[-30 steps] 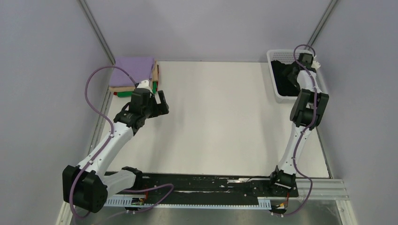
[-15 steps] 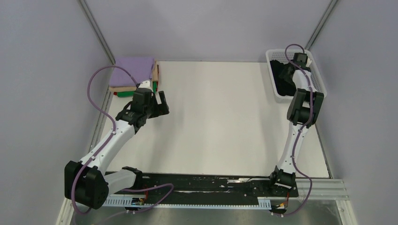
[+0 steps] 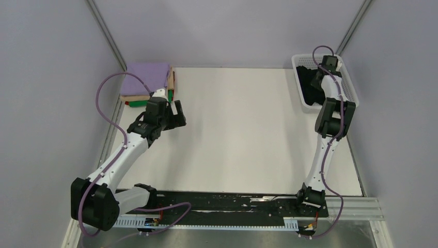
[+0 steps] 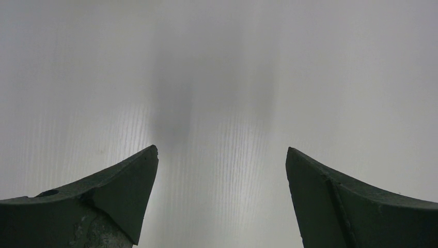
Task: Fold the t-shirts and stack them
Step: Grab crumpled tshirt from bin with the right arm, then move the tshirt to the center of the board, then flatten out the tshirt
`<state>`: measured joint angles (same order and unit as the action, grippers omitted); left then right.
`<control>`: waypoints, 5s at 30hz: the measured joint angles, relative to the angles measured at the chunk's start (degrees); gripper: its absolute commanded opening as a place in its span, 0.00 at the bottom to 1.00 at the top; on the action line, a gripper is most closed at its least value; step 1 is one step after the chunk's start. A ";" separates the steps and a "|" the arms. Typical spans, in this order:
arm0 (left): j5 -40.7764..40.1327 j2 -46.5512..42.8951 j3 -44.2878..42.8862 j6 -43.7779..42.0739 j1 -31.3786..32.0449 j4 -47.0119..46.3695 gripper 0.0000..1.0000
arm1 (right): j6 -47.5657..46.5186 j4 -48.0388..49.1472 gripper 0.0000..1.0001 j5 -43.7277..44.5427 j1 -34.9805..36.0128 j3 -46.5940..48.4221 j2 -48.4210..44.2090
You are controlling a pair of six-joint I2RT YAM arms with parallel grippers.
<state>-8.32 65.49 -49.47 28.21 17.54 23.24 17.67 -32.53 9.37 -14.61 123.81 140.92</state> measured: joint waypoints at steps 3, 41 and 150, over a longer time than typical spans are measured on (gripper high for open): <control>0.09 -0.66 0.00 0.07 0.00 0.07 1.00 | -0.35 0.37 0.00 0.09 0.24 -0.26 -1.70; 2.10 -19.37 4.42 6.71 0.00 8.44 1.00 | -7.69 9.73 1.00 -30.32 29.49 -59.82 -57.61; 7.04 13.20 -12.81 -0.50 5.99 5.31 0.00 | 0.57 18.23 0.00 -13.60 38.45 -44.83 -31.80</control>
<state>-1.28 78.70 -62.28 27.70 23.53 28.56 18.24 -14.31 -4.23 23.83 78.98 109.12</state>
